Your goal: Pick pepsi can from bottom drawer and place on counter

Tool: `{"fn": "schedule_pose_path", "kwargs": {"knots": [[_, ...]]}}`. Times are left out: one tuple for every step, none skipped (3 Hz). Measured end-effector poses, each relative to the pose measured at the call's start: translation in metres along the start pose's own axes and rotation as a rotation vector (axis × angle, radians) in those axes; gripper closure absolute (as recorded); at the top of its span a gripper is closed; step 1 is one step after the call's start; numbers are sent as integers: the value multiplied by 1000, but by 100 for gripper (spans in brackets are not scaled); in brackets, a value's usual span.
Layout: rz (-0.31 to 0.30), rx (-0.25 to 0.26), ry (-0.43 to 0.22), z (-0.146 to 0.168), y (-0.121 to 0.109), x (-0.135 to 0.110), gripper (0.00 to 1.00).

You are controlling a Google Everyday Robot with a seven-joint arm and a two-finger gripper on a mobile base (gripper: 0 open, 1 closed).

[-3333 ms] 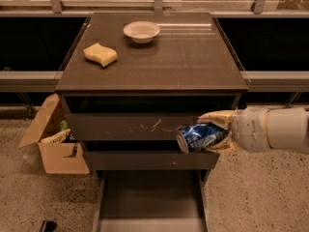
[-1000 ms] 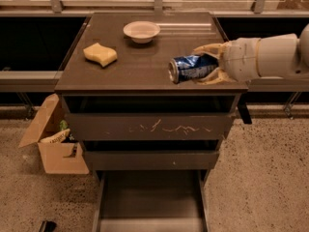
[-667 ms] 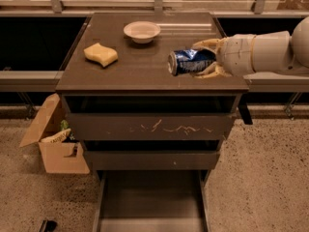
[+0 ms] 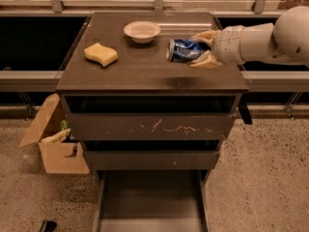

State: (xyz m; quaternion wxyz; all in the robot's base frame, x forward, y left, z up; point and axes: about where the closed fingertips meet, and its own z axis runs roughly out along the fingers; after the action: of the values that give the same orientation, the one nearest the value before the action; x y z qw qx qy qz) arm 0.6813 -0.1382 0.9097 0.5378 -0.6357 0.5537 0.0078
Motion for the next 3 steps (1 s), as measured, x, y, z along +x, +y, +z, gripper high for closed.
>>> {"fn": "schedule_pose_path", "kwargs": {"knots": [[85, -17, 34, 19, -10, 18, 63], [136, -21, 52, 31, -18, 34, 41], [179, -21, 62, 40, -23, 49, 15]]}}
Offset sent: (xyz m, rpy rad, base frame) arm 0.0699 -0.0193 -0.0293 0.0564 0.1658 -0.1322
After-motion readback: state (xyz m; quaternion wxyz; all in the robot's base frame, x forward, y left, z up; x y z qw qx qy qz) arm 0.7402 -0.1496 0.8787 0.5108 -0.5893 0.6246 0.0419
